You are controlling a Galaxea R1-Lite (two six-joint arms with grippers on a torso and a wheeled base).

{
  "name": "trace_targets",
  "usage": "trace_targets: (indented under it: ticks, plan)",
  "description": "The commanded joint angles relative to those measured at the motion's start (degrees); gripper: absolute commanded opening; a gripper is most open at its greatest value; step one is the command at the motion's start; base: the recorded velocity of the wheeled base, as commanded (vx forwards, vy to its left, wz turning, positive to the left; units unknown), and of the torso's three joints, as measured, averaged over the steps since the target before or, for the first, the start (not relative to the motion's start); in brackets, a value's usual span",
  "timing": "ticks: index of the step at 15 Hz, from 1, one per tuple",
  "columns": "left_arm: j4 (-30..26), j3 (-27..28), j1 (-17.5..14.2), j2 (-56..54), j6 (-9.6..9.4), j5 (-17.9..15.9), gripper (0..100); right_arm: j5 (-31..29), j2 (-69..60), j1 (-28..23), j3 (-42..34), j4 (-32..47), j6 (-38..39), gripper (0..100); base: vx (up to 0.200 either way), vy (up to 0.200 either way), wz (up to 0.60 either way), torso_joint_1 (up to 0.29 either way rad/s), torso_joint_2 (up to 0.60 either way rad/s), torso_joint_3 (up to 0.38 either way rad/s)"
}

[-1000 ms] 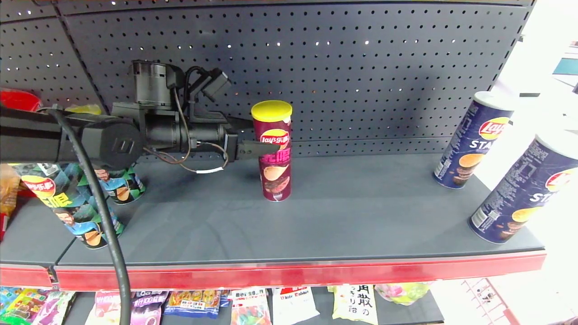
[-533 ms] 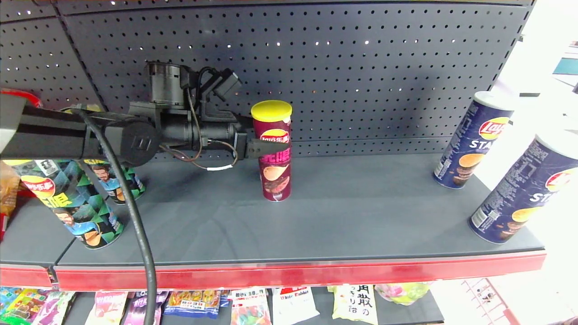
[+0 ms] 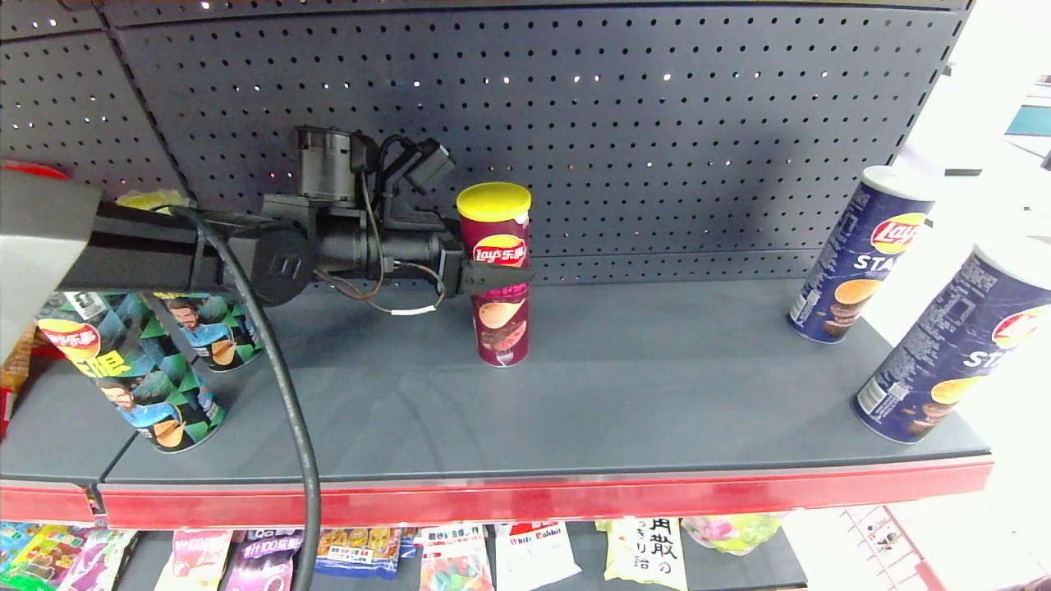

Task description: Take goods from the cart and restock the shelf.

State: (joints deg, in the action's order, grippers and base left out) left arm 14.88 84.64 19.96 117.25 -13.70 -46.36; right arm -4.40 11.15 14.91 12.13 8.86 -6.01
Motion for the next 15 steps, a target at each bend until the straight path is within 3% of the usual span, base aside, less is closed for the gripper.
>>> trace_targets:
  ticks: [1, 2, 3, 9, 14, 15]
  plan:
    - [0.06, 0.97, 0.00, 1.23, -0.01, 0.04, 100, -0.08, 0.10, 0.03, 0.00, 0.01, -0.05, 0, 0.000, 0.000, 0.00, 0.000, 0.00, 0.000]
    - [0.06, 1.23, 0.17, 1.58, -0.01, -0.05, 100, -0.08, 0.10, 0.03, 0.00, 0.01, 0.03, 0, 0.000, 0.000, 0.00, 0.000, 0.00, 0.000]
    - [-0.12, 1.49, 0.70, 1.75, -0.01, -0.31, 0, -0.08, 0.10, 0.03, -0.09, 0.01, 0.03, 0, 0.000, 0.000, 0.00, 0.000, 0.00, 0.000]
    - [-0.21, 0.53, 1.23, 0.26, 0.08, -0.40, 0, 0.01, 0.01, 0.03, -0.18, 0.01, 0.03, 0, 0.000, 0.000, 0.00, 0.000, 0.00, 0.000]
    - [-0.21, -10.81, 1.49, -10.20, 0.61, -2.59, 0, 0.01, 0.01, 0.03, -0.18, 0.01, -0.05, 0, 0.000, 0.000, 0.00, 0.000, 0.00, 0.000]
    - [-0.03, -13.71, 2.37, -13.19, 1.84, -2.68, 0, 0.01, -0.08, 0.03, -0.18, 0.01, -0.05, 0, 0.000, 0.000, 0.00, 0.000, 0.00, 0.000]
